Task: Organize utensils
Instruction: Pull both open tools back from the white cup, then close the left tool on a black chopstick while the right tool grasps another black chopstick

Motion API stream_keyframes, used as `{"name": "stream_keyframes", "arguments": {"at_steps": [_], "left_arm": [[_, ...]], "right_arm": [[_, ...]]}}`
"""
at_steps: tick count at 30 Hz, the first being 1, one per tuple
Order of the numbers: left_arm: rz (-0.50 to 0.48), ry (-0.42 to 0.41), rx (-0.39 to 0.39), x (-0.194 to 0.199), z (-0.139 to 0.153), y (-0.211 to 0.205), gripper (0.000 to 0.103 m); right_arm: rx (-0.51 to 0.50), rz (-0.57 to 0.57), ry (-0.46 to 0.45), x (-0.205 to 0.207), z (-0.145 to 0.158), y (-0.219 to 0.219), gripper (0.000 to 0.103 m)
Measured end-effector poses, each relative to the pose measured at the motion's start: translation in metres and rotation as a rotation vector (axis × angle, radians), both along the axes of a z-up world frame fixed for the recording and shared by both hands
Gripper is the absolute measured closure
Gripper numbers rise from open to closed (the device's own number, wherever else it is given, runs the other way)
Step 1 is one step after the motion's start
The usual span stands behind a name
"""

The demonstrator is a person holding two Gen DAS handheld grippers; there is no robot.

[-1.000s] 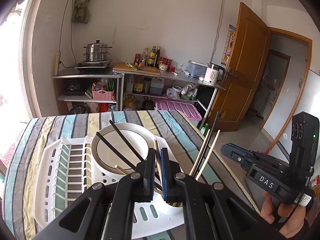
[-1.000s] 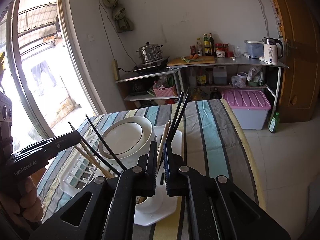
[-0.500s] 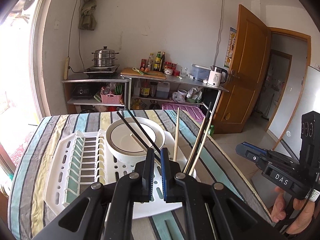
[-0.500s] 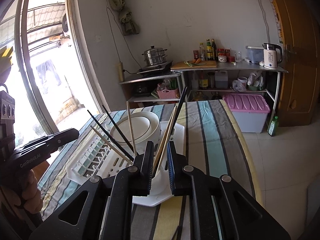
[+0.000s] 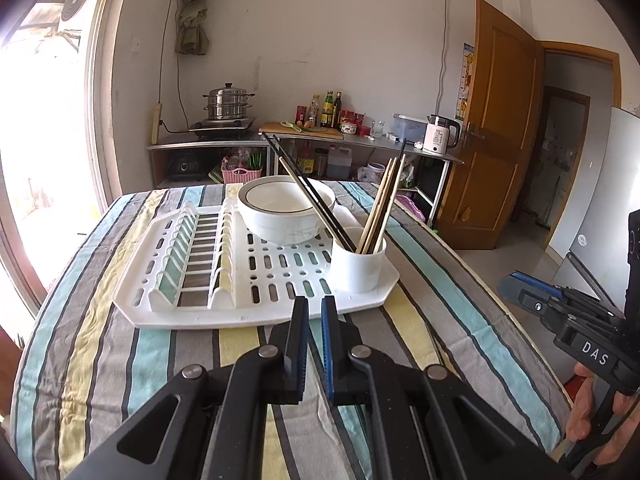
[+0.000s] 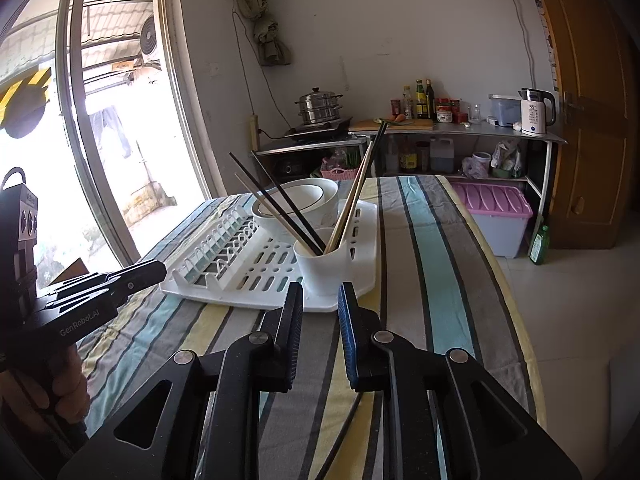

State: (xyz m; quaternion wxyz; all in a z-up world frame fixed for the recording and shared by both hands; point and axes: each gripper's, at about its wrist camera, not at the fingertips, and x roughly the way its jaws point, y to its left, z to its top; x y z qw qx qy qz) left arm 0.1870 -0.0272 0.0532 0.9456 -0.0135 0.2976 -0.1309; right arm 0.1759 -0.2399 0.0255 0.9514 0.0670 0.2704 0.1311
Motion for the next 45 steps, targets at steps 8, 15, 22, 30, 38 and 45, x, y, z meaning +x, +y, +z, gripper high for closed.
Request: {"name": "stream_keyframes", "arguments": {"at_steps": [8, 15, 22, 30, 38, 45], "left_arm": [[0.007, 0.015, 0.027, -0.045, -0.022, 0.003, 0.098], [0.002, 0.02, 0.03, -0.064, -0.03, 0.006, 0.098], [-0.022, 0.047, 0.028, -0.068, -0.039, 0.002, 0.097], [-0.042, 0.1, 0.033, -0.047, -0.048, -0.009, 0.093], [-0.057, 0.212, 0.056, 0.001, -0.066, -0.026, 0.092], [-0.093, 0.284, 0.108, 0.039, -0.081, -0.045, 0.092]], "right_arm": [[-0.001, 0.001, 0.029, -0.038, -0.019, 0.004, 0.084], [0.004, -0.016, 0.039, -0.058, -0.028, 0.002, 0.084], [0.011, -0.023, 0.07, -0.062, -0.039, -0.002, 0.084], [-0.01, -0.044, 0.11, -0.047, -0.05, -0.005, 0.084], [-0.028, -0.066, 0.168, -0.015, -0.063, -0.012, 0.084], [-0.045, -0.071, 0.243, 0.019, -0.077, -0.013, 0.084]]}}
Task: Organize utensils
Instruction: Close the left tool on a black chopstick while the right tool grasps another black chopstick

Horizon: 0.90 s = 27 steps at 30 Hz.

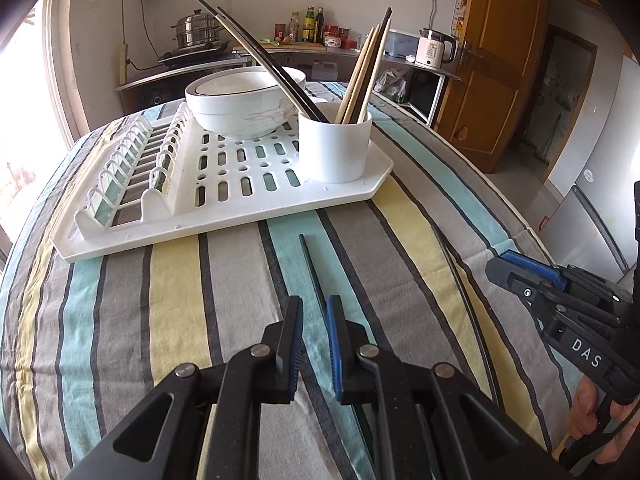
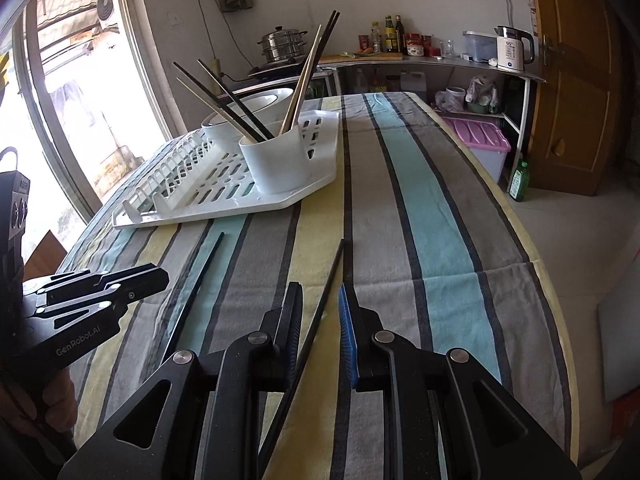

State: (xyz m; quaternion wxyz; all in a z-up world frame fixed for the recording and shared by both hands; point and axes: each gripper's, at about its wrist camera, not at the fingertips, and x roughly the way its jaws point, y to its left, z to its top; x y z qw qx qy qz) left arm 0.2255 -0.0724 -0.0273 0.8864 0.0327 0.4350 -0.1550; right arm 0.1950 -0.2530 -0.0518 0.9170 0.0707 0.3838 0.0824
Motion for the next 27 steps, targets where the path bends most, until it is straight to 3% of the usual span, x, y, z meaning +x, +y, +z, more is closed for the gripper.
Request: {"name": "stream_keyframes", "arguments": {"at_steps": [10, 27], "left_arm": [[0.001, 0.074, 0.015, 0.033, -0.022, -0.01, 0.092], [-0.024, 0.016, 0.11, 0.034, -0.024, -0.028, 0.092]], "right_arm": [[-0.02, 0.002, 0.065, 0.026, -0.015, 0.006, 0.084], [-0.067, 0.008, 0.1, 0.043, -0.022, 0.016, 0.089]]}}
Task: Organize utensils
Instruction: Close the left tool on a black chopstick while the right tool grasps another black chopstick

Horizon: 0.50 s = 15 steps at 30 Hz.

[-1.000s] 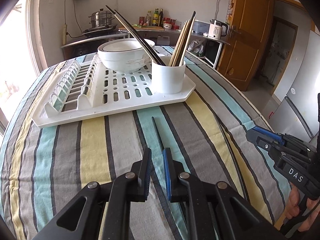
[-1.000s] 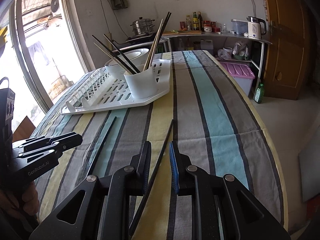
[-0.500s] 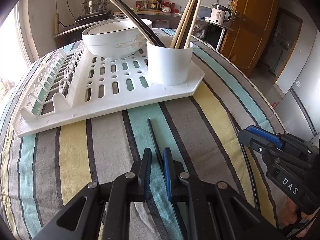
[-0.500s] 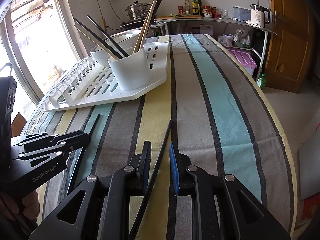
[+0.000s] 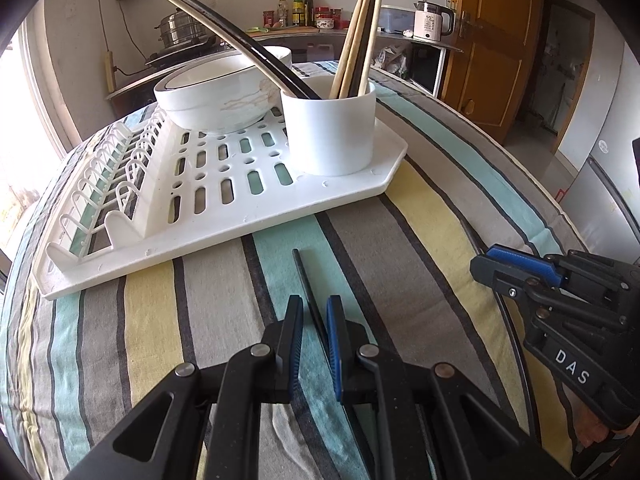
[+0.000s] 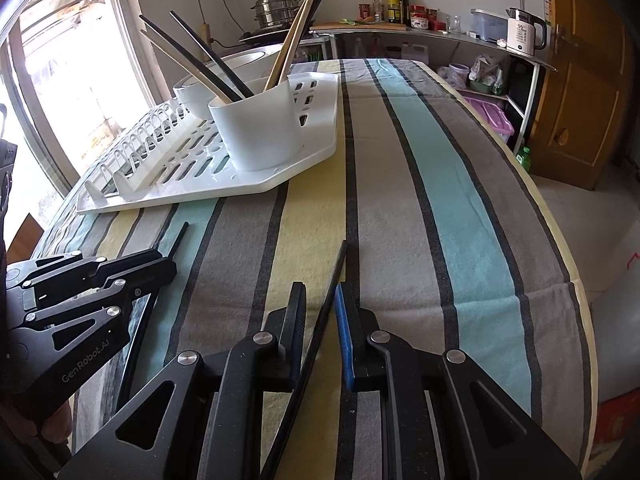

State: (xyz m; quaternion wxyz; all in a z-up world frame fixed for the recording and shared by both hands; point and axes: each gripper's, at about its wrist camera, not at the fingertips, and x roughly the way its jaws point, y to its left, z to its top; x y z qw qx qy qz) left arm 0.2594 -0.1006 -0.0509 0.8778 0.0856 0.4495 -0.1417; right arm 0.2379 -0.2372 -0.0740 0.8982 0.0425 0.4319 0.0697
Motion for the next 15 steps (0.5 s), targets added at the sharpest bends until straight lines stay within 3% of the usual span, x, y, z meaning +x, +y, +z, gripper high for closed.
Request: {"name": "stream_keyframes", "arguments": {"at_steps": [5, 15], "left_arm": [[-0.005, -0.019, 0.021, -0.0033, -0.0004, -0.0048, 0.091], [-0.012, -0.03, 0.037, -0.0054, -0.001, -0.0078, 0.095]], "right_arm": [[-0.027, 0.0, 0.005, 0.0026, -0.0003, 0.0024, 0.095], [-0.018, 0.003, 0.005, 0.0034, 0.0005, 0.0021, 0.096]]}}
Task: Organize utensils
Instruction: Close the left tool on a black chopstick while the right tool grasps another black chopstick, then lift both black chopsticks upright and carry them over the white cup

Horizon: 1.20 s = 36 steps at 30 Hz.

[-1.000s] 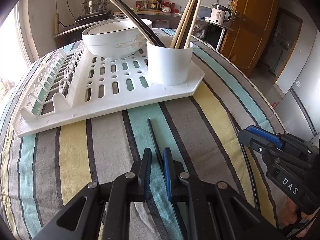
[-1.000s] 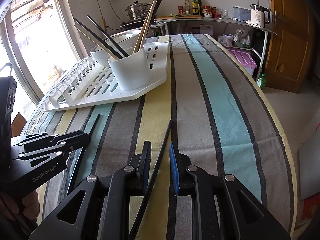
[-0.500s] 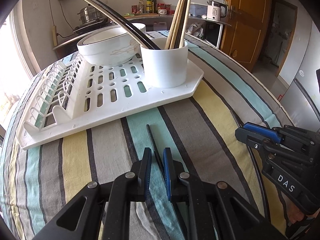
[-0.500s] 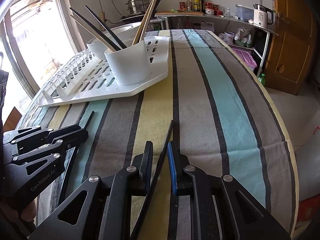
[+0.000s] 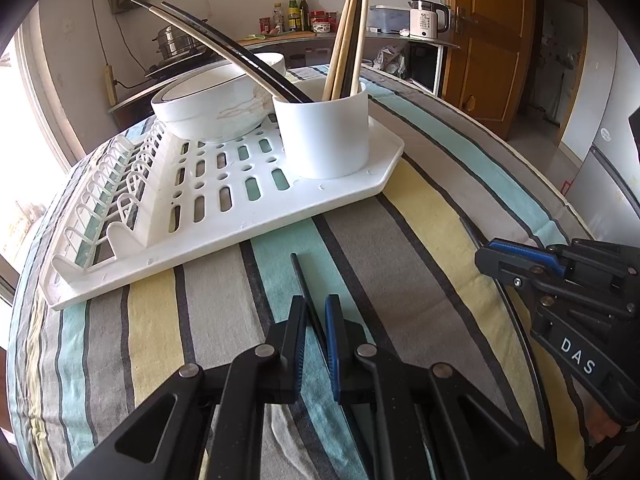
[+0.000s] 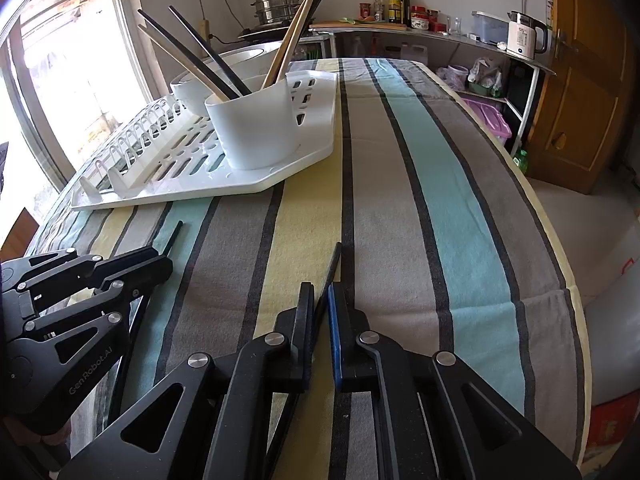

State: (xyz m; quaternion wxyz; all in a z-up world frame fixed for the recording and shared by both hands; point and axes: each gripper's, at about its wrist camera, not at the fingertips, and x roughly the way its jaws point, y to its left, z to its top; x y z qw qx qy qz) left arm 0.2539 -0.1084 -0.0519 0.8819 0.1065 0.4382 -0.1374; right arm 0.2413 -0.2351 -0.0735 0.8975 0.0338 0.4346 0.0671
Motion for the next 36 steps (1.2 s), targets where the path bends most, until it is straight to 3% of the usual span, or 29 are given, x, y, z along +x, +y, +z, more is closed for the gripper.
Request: {"name": "stream_keyframes", "arguments": {"at_steps": [12, 36], "left_arm": [[-0.024, 0.012, -0.034, -0.003, 0.014, 0.004, 0.097], [-0.017, -0.228, -0.255, -0.051, 0.145, 0.058, 0.099]], "right_arm": [[0.044, 0.018, -0.045, -0.006, 0.016, -0.003, 0.097], [0.117, 0.056, -0.301, -0.045, 0.108, -0.006, 0.098]]}}
